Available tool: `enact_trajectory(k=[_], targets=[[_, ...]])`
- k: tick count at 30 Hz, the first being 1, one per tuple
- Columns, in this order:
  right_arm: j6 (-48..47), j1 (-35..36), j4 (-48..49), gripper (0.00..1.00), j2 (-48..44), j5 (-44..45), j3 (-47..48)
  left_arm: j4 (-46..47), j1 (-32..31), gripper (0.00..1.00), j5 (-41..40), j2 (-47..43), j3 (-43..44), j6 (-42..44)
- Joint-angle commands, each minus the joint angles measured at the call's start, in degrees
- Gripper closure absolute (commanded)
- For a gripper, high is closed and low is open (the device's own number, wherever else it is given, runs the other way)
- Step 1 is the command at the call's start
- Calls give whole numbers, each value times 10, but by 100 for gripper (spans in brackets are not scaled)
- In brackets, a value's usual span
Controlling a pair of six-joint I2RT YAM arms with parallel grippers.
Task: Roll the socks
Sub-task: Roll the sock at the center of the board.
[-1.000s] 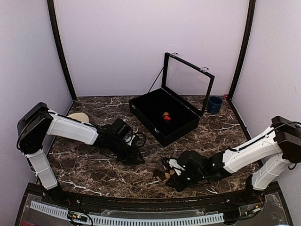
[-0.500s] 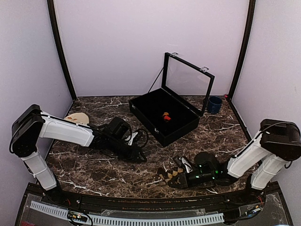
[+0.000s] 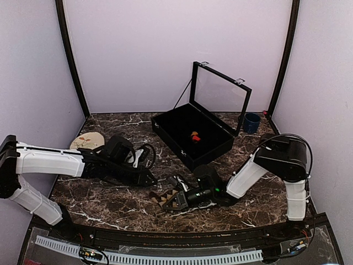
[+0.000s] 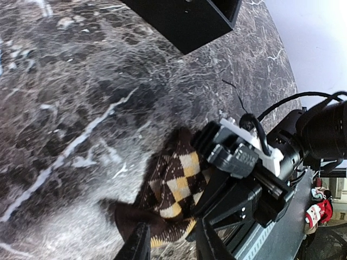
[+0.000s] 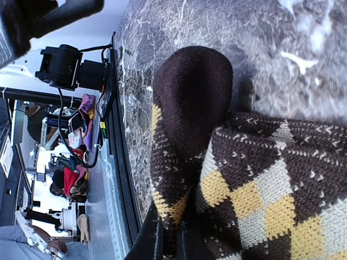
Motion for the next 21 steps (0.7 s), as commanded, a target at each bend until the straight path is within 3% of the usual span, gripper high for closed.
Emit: enact_trajectory(k=[1,9,13,14,17,21], targets=[[-42,-11,-92,100,2,-20,35,-20,4,68,-20,-38,-31,4],[-41,-9,-174,100,-52,22,15,6,3,72,23,-14,-54,20],[-2,-9,-129,100,-71,31,-26,14,-7,72,34,8,-44,39],[6,-9,-117,100,-72,31,-34,15,-11,71,37,15,-40,47],[19,-8,-101,100,-72,31,-43,12,-25,55,52,39,-25,58],[20,-8,-101,100,-72,28,-43,10,-38,52,65,62,-10,57]])
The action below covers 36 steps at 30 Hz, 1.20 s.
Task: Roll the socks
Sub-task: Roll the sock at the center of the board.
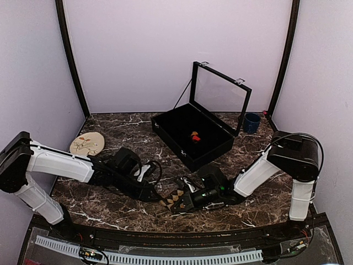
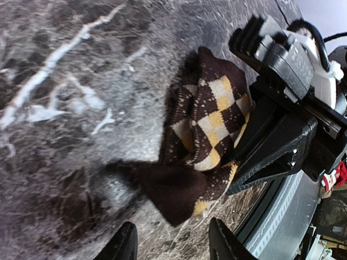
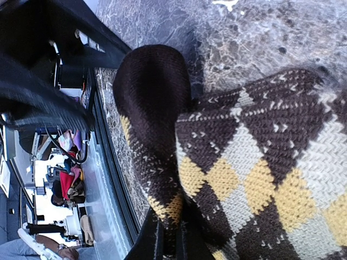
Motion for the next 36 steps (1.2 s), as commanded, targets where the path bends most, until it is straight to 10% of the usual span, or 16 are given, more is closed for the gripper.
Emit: enact_trajectory(k=[1,16,36], targets=[[14,0,12,100,-7,5,-9,2,-14,52,23,16,26,13],[15,0,23,100,4,-10,-7,-30,-16,50,42,90,82,41],[-11,-1,-36,100,5,-2,19,-23,-19,100,120,140,110,70]])
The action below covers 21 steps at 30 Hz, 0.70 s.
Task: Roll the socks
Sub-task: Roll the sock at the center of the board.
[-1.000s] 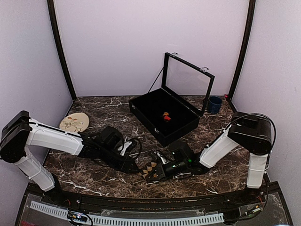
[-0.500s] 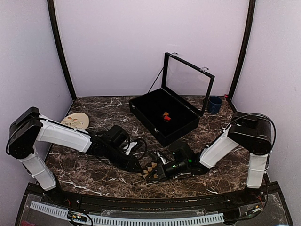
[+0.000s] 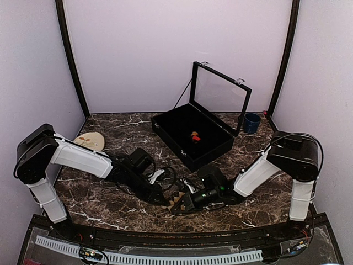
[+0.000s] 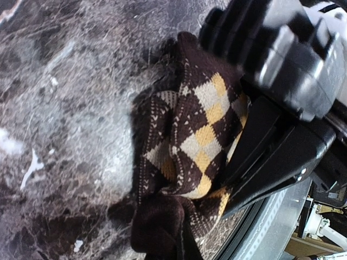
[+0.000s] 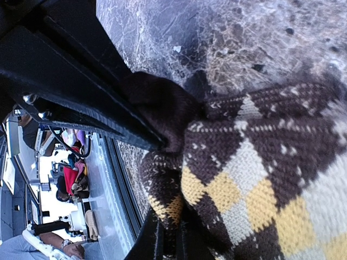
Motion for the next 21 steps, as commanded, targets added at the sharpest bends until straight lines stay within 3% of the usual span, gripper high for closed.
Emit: enact_trajectory(k=[1,8,12,21], targets=[[-31,-1,-53,100,1,19,24,-18,-6,100,23,11,29,11],[-131,8,-219,72,-24,96,67,-101,-6,100,-28,39,86,4],[-151,14,-257,65,-39,134,65,-141,-6,100,-40,55,111,-6],[-196,43,-343,59,-80,252,67,-171,-6,100,-34,76,137,-14]])
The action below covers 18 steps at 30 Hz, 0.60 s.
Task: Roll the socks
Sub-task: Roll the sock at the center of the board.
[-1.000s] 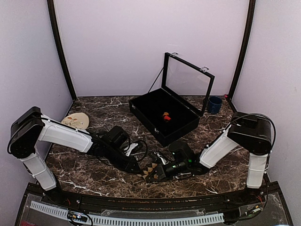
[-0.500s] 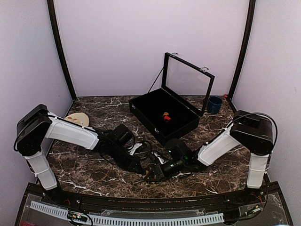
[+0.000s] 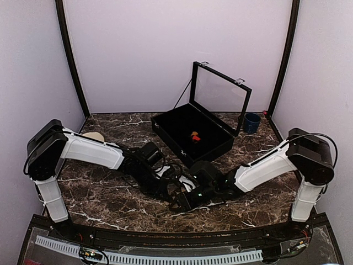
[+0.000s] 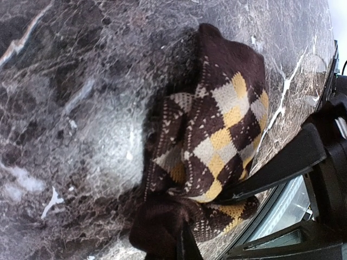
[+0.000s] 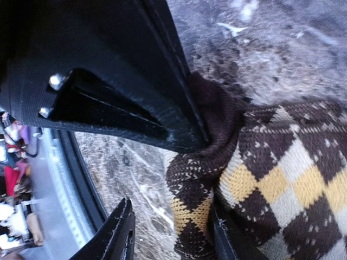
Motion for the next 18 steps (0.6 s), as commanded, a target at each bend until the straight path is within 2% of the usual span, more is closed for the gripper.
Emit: enact_trajectory(k=[1,9,18], targets=[[-42,15,-111,59,-11,124,-1,-38,-5,100,1,13,16,-4],[-76,58,-181,58,-32,229,9,-52,-4,100,10,29,39,-8],[-72,83,-229,58,-90,325,-33,-58,-3,100,17,42,63,-16]])
